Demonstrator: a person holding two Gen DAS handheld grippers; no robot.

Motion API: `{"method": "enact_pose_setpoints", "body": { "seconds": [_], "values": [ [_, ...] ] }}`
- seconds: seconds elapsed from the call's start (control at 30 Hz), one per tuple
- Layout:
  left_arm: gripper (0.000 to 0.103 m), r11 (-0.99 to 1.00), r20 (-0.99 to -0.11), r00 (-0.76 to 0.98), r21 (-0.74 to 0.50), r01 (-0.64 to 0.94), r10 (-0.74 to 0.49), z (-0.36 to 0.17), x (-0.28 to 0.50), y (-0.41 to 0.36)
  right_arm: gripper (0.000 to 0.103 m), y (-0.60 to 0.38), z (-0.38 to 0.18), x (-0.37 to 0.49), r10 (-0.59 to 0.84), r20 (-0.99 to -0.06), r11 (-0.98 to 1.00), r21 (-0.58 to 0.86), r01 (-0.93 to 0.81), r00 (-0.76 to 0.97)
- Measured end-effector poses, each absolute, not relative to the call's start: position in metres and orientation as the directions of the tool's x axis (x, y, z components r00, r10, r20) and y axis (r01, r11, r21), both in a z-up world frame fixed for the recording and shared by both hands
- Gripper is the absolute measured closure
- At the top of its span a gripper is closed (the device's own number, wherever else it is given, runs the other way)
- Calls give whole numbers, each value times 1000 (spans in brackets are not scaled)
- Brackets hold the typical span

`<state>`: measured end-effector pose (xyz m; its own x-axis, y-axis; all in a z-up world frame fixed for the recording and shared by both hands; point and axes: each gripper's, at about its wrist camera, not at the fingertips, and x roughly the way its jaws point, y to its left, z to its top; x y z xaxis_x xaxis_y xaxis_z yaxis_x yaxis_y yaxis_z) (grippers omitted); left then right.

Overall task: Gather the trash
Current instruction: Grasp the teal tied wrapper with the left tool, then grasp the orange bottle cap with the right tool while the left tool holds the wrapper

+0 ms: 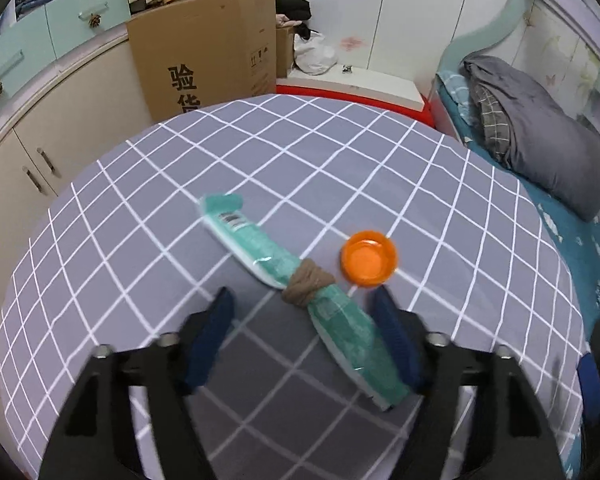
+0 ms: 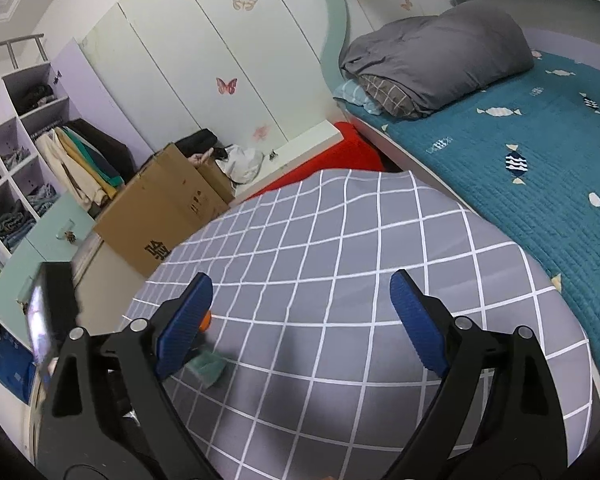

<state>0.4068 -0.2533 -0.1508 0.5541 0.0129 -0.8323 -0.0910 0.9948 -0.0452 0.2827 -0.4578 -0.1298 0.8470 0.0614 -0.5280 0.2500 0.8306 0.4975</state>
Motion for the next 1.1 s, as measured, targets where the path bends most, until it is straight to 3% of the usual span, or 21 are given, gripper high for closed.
{"method": "enact_pose_setpoints", "body": {
  "seconds": [0.07, 0.13, 0.37, 0.67, 0.73, 0.8, 0.93, 1.0, 1.1],
  "values": [
    [66, 994, -833, 553, -63, -86, -5, -149, 402, -242, 15, -455, -132, 285, 65, -545, 836, 487, 252, 836],
    [79, 991, -836, 548, -95, -96, -27, -148, 399, -226, 15, -452, -133, 287, 71, -557, 841, 480, 251, 828],
    [82, 982, -825, 552, -179, -59, -118, -149, 392, -199, 15, -423, -129, 301, 86, -608, 892, 401, 211, 789],
    [83, 979, -780, 615, -194, -62, -115, -128, 386, -149, 15, -342, -127, 353, 94, -717, 983, 176, 50, 691],
    [83, 979, -770, 629, -192, -66, -108, -123, 385, -136, 20, -328, -129, 366, 70, -738, 992, 125, 34, 672],
    [83, 980, -761, 641, -187, -72, -98, -118, 383, -121, 35, -321, -132, 374, 57, -754, 995, 99, 28, 654],
    [83, 979, -752, 653, -188, -82, -90, -113, 380, -96, 49, -307, -144, 390, 22, -792, 999, 43, 21, 610],
    [83, 978, -749, 656, -192, -83, -92, -111, 378, -83, 74, -303, -148, 393, -22, -792, 1000, -5, 29, 610],
    [83, 977, -739, 667, -195, -82, -91, -107, 371, -63, 74, -302, -144, 388, 2, -781, 998, 37, 43, 625]
  ]
}}
